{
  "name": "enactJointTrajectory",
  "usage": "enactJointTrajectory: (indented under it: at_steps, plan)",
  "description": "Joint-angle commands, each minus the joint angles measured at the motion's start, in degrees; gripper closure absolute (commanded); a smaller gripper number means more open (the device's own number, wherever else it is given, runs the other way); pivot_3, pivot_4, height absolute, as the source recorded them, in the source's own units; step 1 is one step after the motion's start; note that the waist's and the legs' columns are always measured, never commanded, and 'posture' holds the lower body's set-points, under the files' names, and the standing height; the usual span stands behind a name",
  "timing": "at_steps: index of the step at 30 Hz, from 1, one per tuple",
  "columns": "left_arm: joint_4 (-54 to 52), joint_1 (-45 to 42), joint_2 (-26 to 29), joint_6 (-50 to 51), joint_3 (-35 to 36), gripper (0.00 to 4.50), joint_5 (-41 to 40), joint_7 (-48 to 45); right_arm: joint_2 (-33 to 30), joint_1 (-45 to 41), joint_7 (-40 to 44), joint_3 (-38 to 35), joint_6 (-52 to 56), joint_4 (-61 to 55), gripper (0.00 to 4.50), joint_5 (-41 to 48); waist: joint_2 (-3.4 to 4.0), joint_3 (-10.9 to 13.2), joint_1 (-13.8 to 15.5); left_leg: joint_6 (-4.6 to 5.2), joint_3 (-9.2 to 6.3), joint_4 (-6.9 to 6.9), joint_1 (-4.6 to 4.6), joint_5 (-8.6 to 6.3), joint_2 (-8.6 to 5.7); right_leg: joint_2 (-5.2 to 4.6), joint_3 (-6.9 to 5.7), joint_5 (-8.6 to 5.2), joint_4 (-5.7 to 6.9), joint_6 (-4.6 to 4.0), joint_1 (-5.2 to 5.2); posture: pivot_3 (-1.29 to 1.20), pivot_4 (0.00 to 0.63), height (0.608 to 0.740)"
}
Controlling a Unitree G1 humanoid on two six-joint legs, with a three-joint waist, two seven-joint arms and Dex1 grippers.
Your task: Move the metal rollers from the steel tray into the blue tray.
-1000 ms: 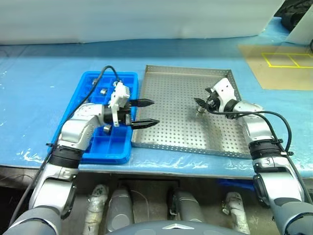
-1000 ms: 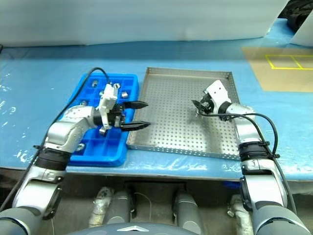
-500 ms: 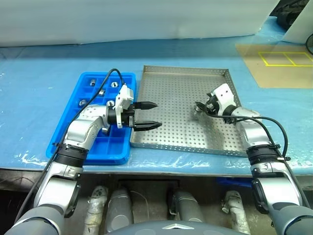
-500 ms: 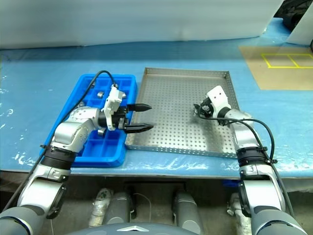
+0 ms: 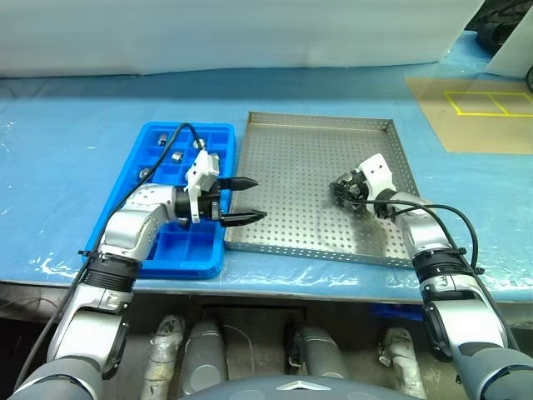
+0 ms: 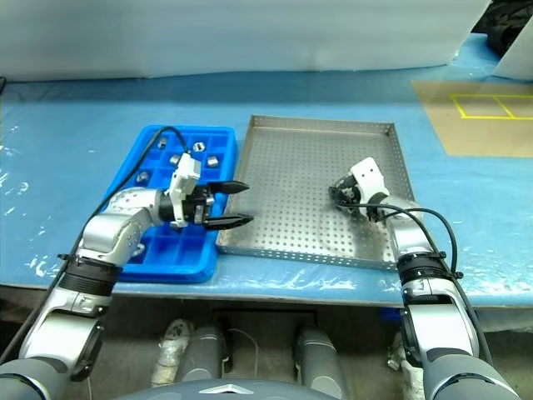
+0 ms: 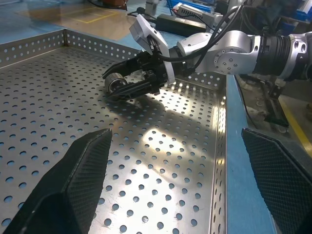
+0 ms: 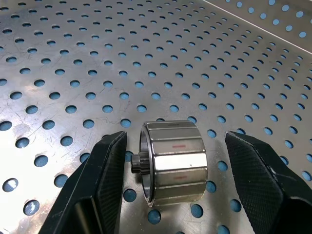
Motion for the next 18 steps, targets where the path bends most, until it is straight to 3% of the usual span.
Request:
enactJointTrajectory:
  at_steps: [1,6,14,18]
  plan:
    - [-1.8,-0.39,0.38,-0.51,0.97,0.0,0.03,-0.09,0.35,0.27,-0.16,0.31,-0.74,-0.33,1.61,-0.15,0.0,0.0,-0.05,0.0,0.0,0.0,0.0,0.0,0.0,0.0,0.0,0.0,0.0,0.0,0.0,-0.14,0.15,0.74]
    - [-1.17,-0.71,0.48,-0.86,0.84,0.0,0.32,-0.36,0.27,0.5,-1.09,0.08,-1.35,-0.26,3.2,-0.41,0.0,0.0,-0.03,0.0,0.0,-0.01,0.0,0.0,-0.01,0.0,0.0,0.0,0.0,0.0,0.0,-0.15,0.15,0.74]
    - [-1.04,-0.67,0.52,-0.89,0.96,0.0,0.63,-0.8,0.54,0.8,-1.52,0.49,-1.02,-2.24,3.28,-0.67,0.0,0.0,-0.05,0.0,0.0,-0.02,0.0,0.0,0.0,0.0,0.0,0.0,-0.02,0.0,0.0,-0.14,0.15,0.74]
    - [-1.89,-0.36,1.87,-0.82,2.41,0.0,0.25,-0.58,1.82,0.29,3.05,2.93,2.93,-12.35,3.28,1.06,0.01,0.01,-0.38,-0.01,0.0,-0.05,-0.02,0.0,0.01,0.01,0.0,0.0,-0.02,0.0,-0.05,-0.13,0.15,0.74]
